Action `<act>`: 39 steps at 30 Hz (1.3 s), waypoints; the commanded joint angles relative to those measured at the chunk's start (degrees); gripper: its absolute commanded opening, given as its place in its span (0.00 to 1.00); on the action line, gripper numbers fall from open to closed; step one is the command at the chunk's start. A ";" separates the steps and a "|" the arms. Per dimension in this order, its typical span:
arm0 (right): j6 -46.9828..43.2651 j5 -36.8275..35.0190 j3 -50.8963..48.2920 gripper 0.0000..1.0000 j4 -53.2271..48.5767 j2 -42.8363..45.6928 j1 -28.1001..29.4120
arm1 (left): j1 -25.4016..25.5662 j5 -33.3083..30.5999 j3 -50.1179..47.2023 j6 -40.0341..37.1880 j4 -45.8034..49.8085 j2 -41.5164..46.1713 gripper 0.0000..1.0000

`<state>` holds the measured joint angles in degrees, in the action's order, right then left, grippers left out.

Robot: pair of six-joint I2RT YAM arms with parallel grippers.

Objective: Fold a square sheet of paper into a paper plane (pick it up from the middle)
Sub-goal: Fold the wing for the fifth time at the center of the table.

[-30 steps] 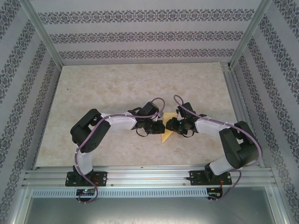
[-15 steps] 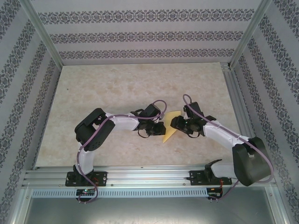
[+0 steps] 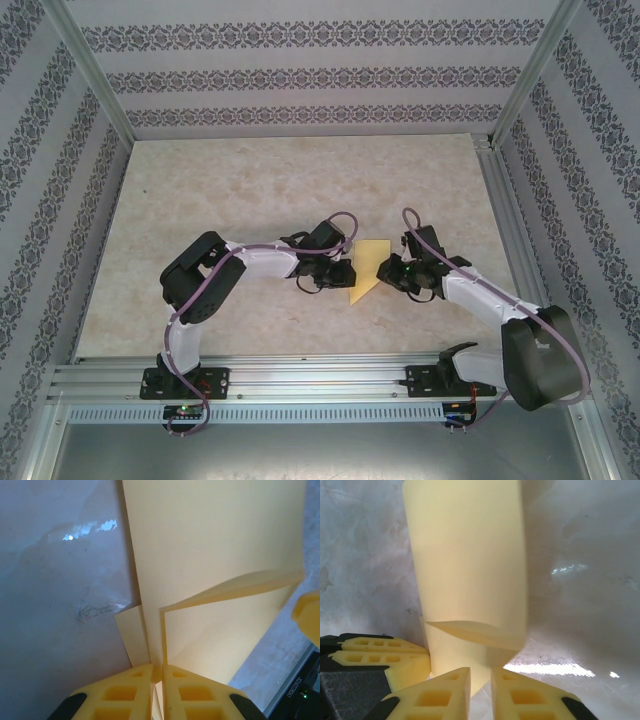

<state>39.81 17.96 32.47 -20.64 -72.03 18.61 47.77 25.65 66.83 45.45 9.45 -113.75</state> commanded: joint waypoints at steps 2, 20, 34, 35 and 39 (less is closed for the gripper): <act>-1.14 1.79 2.65 0.17 2.31 -1.95 -0.29 | 0.57 -1.38 1.90 -1.42 2.32 0.72 0.16; -0.47 -2.41 -0.43 0.22 -0.77 2.55 -2.00 | 0.57 0.42 5.68 -2.84 3.88 4.76 0.23; 0.97 -5.01 -2.88 0.15 -2.50 4.30 -5.87 | 3.88 8.51 13.89 -9.73 10.41 -0.41 0.29; 1.14 -5.13 -3.31 0.15 -2.64 4.88 -6.48 | 4.00 8.80 13.98 -9.40 9.71 -1.00 0.29; 1.32 -4.22 -4.52 0.16 -2.41 6.86 -7.95 | 4.00 8.45 15.60 -9.07 9.88 -4.00 0.29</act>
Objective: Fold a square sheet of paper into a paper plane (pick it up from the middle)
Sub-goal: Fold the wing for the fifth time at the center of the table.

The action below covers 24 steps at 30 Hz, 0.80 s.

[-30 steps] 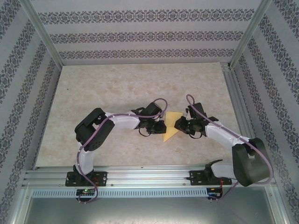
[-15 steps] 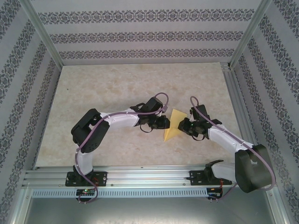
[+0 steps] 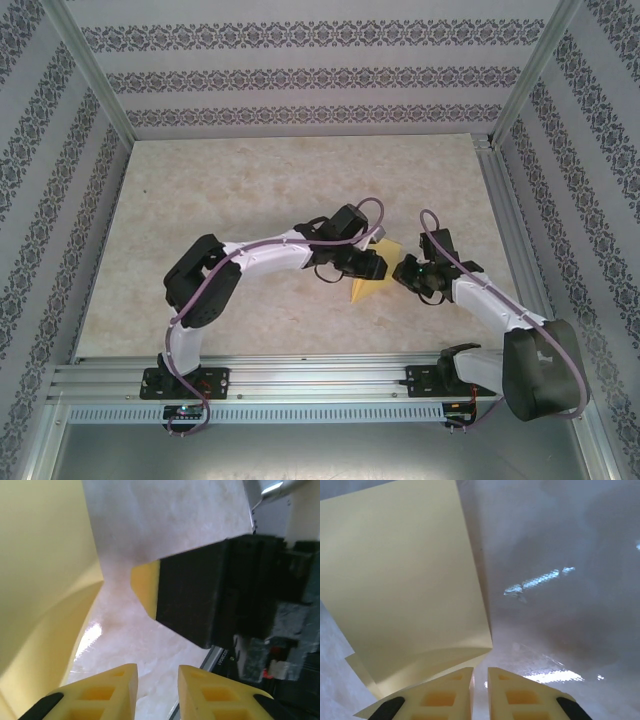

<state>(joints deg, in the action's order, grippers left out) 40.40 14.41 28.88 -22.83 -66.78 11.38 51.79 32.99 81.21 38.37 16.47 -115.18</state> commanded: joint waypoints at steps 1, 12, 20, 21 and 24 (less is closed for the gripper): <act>0.57 -0.43 -0.93 0.16 -0.36 1.73 -0.83 | -0.02 0.96 1.48 -2.00 2.90 -3.21 0.29; -0.63 4.64 -1.15 0.22 1.98 -0.02 -0.67 | -2.49 -5.35 -1.62 -0.89 -0.17 -1.85 0.22; 0.03 7.03 -0.76 0.28 4.96 -2.54 0.90 | -5.70 -4.95 -7.23 2.23 -6.98 -1.18 0.22; 0.09 7.43 -0.52 0.28 5.32 -3.35 1.44 | -6.03 -3.94 -8.17 2.92 -8.86 -1.12 0.22; 0.35 7.37 0.27 0.30 6.35 -6.03 3.24 | -7.06 -2.15 -10.36 5.21 -13.14 -0.06 0.22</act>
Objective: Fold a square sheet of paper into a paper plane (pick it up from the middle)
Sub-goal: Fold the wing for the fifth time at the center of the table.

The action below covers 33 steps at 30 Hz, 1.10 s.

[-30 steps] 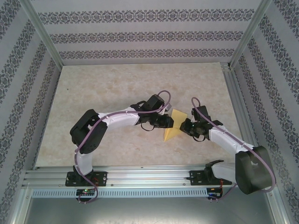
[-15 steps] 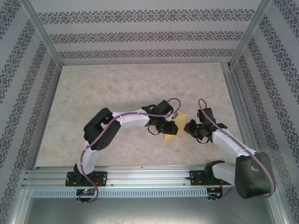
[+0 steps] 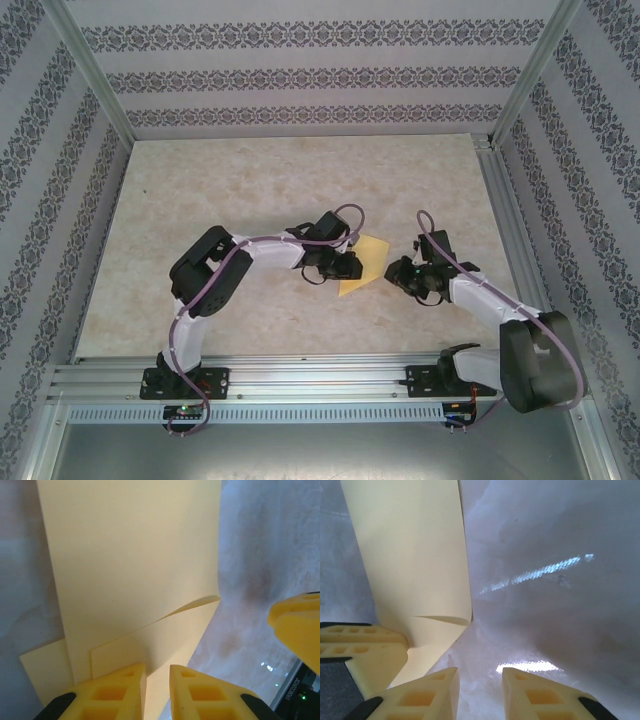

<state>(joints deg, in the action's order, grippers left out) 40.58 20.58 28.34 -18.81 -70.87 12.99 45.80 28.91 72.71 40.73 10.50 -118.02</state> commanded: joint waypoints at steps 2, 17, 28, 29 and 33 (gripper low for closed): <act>0.80 0.45 1.15 0.30 3.40 -3.23 2.84 | -2.11 1.81 -3.73 4.68 -9.76 4.04 0.21; 7.59 4.88 3.21 0.45 21.38 -11.98 5.56 | -7.43 4.73 -17.64 21.68 -34.14 3.83 0.20; 12.40 5.81 6.53 0.35 32.08 -21.03 7.31 | -7.56 3.58 -21.16 27.75 -39.94 3.68 0.20; 12.17 5.79 6.89 0.32 31.92 -21.88 7.32 | -7.51 3.47 -21.32 27.98 -40.07 3.81 0.20; 11.50 6.41 7.70 0.21 32.08 -23.62 7.32 | -7.55 2.30 -22.02 28.43 -40.15 5.11 0.20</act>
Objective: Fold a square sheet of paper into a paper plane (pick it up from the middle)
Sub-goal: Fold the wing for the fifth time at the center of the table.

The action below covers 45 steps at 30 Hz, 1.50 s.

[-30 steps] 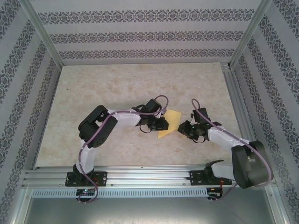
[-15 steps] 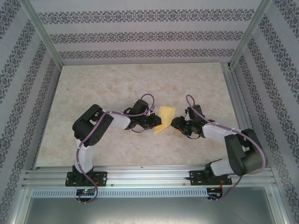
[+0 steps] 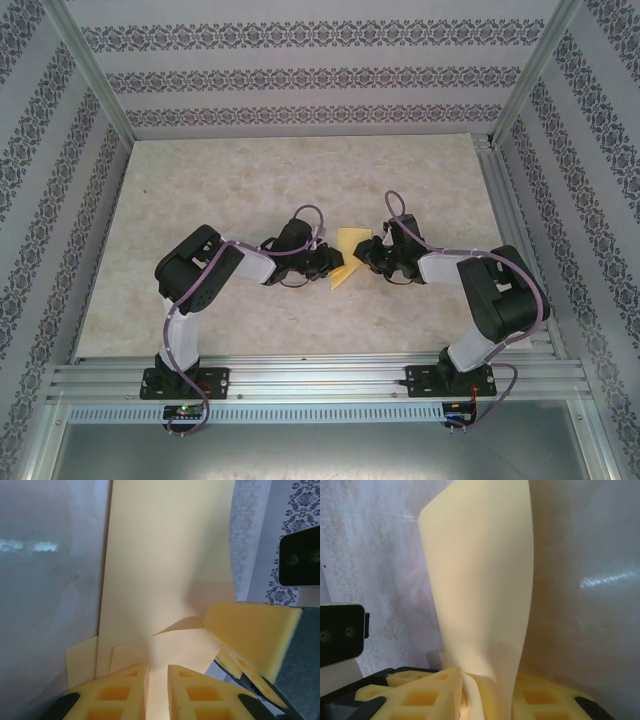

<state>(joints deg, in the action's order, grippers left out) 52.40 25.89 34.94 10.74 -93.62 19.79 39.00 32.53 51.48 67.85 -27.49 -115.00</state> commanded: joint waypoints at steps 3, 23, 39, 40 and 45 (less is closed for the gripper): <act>-2.67 1.09 1.43 0.15 0.22 -0.33 0.54 | -0.77 -1.98 -1.01 1.63 -1.90 3.16 0.22; -31.83 10.62 14.82 0.03 -23.21 -6.53 0.42 | -2.88 -9.76 -0.61 -2.75 14.02 14.35 0.31; -29.19 8.31 14.94 0.24 -21.55 -4.84 1.11 | -2.86 -6.99 3.36 0.74 10.08 1.82 0.20; -28.26 7.85 14.08 0.25 -20.69 -3.95 1.30 | -2.86 -7.21 3.12 0.79 10.27 1.71 0.20; -21.85 5.23 7.62 0.35 -13.54 2.00 3.10 | -2.86 -7.87 2.48 1.18 10.25 1.36 0.19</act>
<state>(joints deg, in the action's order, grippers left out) 26.00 33.01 45.58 -8.88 -95.33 21.39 36.75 25.39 53.95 68.07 -16.64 -112.53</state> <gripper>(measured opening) 0.336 0.191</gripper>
